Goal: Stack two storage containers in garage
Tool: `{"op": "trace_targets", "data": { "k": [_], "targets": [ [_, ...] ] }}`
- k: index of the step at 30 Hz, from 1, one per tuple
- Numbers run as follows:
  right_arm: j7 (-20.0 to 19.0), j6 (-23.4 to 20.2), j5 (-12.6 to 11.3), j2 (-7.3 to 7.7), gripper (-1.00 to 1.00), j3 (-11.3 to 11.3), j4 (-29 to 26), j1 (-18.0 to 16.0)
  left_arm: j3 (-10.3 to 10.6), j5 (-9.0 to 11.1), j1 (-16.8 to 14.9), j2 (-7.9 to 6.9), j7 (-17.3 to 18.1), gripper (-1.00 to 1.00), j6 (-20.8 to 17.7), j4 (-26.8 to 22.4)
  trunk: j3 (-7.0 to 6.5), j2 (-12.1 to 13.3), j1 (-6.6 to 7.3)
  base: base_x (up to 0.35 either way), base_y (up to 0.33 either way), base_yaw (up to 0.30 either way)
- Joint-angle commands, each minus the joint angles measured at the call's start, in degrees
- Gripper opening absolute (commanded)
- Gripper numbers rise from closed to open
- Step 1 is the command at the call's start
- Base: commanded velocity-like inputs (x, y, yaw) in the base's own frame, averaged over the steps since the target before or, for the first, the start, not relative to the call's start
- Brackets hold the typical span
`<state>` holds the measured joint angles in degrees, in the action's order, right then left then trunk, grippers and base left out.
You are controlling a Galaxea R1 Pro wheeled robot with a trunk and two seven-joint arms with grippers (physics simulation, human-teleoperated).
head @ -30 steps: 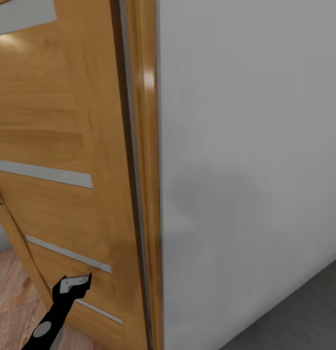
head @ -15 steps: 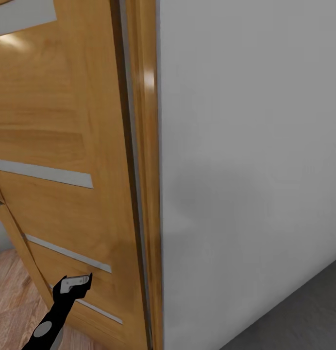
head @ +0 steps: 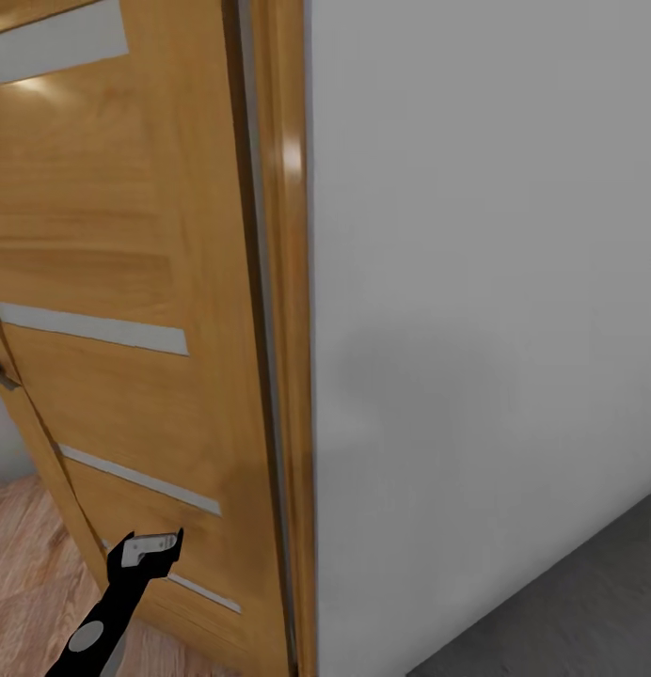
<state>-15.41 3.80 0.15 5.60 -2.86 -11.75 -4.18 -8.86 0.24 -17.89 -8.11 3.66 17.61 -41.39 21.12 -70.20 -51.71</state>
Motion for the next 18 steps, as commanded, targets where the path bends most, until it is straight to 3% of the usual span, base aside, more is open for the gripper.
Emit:
{"op": "trace_targets", "data": {
  "k": [1, 18],
  "targets": [
    [-0.3, 0.2, 0.0, 0.02, 1.0, -0.3, 0.1, 0.0, -0.2, 0.0, 0.0, 0.03, 0.4, 1.0, 0.1, 0.0, 0.06, 0.0, 0.01, -0.108, 0.0, 0.0],
    [-0.3, 0.2, 0.0, 0.02, 1.0, -0.3, 0.1, 0.0, -0.2, 0.0, 0.0, 0.0, 0.4, 1.0, 0.1, 0.1, 0.06, 0.0, 0.01, -0.02, 0.0, 0.0]
  ]
}}
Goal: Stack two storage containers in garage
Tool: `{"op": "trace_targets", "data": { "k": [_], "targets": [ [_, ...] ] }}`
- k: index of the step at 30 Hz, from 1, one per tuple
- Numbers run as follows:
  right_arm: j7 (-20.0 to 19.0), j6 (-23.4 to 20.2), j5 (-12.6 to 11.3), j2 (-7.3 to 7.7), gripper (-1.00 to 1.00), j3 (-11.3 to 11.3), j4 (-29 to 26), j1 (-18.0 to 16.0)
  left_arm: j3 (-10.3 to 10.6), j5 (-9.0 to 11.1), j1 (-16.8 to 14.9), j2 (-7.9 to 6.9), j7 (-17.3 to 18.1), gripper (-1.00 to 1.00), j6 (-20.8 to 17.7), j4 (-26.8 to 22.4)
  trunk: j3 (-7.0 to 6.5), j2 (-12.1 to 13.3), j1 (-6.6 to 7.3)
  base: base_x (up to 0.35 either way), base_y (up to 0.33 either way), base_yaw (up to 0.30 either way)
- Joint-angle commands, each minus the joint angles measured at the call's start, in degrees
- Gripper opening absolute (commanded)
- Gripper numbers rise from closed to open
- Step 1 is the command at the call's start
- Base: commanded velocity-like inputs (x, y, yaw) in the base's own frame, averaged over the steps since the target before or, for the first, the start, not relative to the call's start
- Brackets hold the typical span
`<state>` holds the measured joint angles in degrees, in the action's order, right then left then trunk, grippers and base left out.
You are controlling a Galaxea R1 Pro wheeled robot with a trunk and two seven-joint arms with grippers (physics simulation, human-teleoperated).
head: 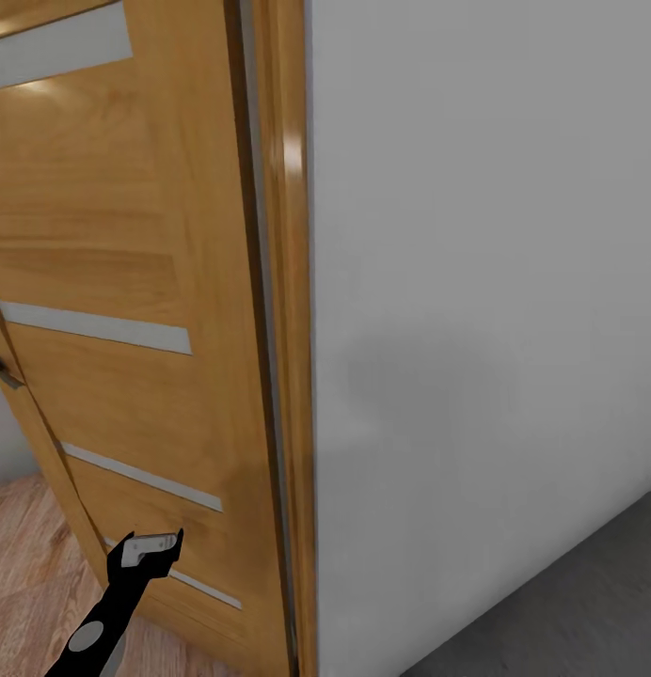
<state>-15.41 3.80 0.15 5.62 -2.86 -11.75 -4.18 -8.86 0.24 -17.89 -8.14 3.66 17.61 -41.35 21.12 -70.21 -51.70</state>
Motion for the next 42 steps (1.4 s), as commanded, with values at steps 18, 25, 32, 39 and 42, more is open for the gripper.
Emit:
{"op": "trace_targets", "data": {
  "k": [18, 25, 32, 39, 42],
  "targets": [
    [-0.3, 0.1, 0.0, -0.01, 1.0, -0.3, 0.1, 0.0, -0.2, 0.0, -0.1, 0.06, 0.4, 1.0, 0.1, 0.0, 0.06, 0.0, 0.0, 0.039, 0.0, -0.061],
    [-0.3, 0.1, 0.0, 0.02, 1.0, -0.3, 0.1, 0.0, -0.2, 0.0, -0.1, 0.06, 0.4, 1.0, 0.1, 0.0, 0.06, 0.0, 0.0, 0.003, 0.0, -0.015],
    [-0.3, 0.1, 0.0, 0.04, 1.0, -0.3, 0.1, 0.0, -0.2, 0.0, 0.0, 0.01, 0.4, 1.0, 0.1, 0.0, 0.06, 0.0, 0.0, 0.021, 0.007, -0.003],
    [-0.3, 0.1, 0.0, -0.02, 1.0, -0.3, 0.1, 0.0, -0.2, 0.0, 0.0, 0.04, 0.4, 1.0, 0.1, 0.0, 0.06, 0.0, 0.0, 0.149, 0.056, -0.001],
    [-0.3, 0.1, 0.0, 0.03, 1.0, -0.3, 0.1, 0.0, -0.2, 0.0, 0.0, 0.05, 0.4, 1.0, 0.1, 0.0, 0.06, 0.0, 0.0, 0.113, 0.025, 0.0]
  ]
}}
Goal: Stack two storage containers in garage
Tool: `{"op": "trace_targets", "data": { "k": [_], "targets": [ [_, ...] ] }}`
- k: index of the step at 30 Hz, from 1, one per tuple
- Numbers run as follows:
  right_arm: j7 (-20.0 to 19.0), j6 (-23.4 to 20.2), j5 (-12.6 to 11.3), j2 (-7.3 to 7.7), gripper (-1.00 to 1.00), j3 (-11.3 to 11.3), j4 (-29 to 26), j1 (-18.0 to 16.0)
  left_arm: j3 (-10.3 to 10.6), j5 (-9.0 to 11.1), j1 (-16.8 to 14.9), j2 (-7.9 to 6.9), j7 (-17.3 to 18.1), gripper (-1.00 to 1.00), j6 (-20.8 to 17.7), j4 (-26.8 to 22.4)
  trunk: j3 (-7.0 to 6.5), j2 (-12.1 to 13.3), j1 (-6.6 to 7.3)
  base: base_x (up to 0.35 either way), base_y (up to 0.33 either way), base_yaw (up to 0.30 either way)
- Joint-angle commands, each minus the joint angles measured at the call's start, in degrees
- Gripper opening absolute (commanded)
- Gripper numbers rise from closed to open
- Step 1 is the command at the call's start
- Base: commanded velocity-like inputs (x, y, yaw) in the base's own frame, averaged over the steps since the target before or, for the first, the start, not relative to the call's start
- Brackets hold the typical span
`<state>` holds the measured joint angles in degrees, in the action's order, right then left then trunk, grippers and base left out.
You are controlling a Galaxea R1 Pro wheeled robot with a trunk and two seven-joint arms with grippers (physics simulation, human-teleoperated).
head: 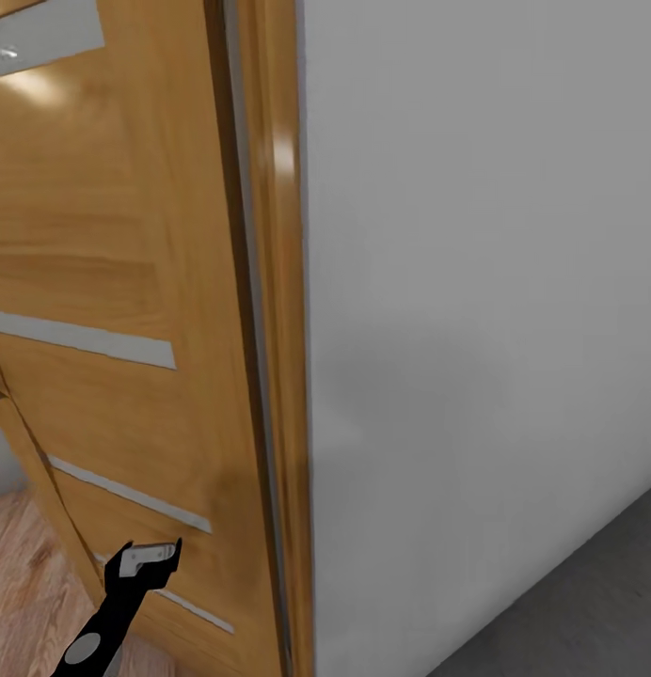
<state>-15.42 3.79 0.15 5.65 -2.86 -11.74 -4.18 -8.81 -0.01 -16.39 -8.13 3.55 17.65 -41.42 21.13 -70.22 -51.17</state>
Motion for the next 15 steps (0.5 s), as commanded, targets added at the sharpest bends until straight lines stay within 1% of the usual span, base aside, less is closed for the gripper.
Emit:
{"op": "trace_targets", "data": {
  "k": [1, 15],
  "targets": [
    [-0.3, 0.2, 0.0, 0.02, 1.0, -0.3, 0.1, 0.0, -0.2, 0.2, -1.5, 0.02, 0.5, 1.0, 0.1, 0.1, 0.05, 0.0, -0.53, 0.055, 0.012, 0.0],
    [-0.3, 0.2, 0.0, -0.07, 1.0, -0.3, 0.1, 0.0, -0.2, 0.2, -1.5, 0.03, 0.5, 1.0, 0.2, 0.0, 0.05, 0.0, -0.53, 0.012, 0.003, 0.0]
  ]
}}
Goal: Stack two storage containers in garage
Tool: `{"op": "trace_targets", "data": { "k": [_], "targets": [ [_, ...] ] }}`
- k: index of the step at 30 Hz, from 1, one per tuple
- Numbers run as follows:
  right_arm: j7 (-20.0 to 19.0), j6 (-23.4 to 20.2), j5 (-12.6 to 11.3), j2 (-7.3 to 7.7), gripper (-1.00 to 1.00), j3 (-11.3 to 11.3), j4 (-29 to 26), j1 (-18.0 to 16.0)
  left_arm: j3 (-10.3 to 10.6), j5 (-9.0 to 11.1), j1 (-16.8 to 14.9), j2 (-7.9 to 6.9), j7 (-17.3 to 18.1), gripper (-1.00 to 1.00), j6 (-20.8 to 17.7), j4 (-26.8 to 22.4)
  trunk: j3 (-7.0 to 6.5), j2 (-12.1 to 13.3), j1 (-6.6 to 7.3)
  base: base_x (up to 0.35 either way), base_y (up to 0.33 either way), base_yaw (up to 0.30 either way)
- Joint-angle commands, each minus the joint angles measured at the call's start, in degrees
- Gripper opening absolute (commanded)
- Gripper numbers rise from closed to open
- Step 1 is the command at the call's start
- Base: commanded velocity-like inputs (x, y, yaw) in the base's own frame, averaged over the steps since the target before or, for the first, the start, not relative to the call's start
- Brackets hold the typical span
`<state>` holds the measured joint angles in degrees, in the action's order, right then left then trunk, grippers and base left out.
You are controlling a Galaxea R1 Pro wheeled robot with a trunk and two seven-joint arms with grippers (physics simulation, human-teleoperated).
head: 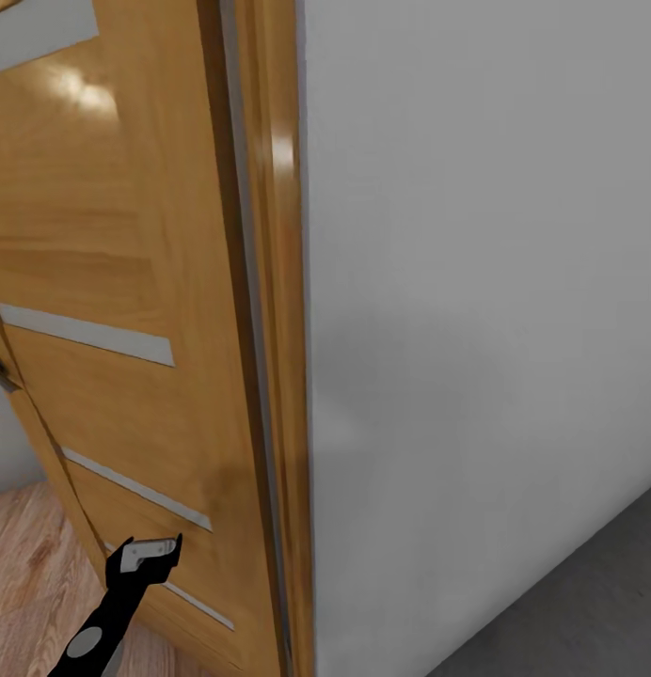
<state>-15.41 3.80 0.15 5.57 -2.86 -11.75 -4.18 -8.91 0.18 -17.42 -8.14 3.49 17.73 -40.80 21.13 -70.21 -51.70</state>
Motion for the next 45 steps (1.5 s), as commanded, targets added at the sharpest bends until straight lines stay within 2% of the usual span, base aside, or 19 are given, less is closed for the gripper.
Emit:
{"op": "trace_targets", "data": {
  "k": [1, 45],
  "targets": [
    [-0.3, 0.2, 0.0, 0.03, 1.0, -0.3, 0.1, 0.0, -0.1, 0.0, -0.5, 0.05, 0.6, 1.0, 0.1, -0.6, 0.05, 0.0, 0.0, 0.0, 0.0, 0.0],
    [-0.3, 0.1, -0.1, 0.12, 1.0, -0.5, 0.6, 0.0, -0.1, 0.1, -0.5, -0.02, 0.6, 1.0, 0.1, -0.6, 0.05, 0.0, 0.0, 0.0, 0.0, 0.0]
  ]
}}
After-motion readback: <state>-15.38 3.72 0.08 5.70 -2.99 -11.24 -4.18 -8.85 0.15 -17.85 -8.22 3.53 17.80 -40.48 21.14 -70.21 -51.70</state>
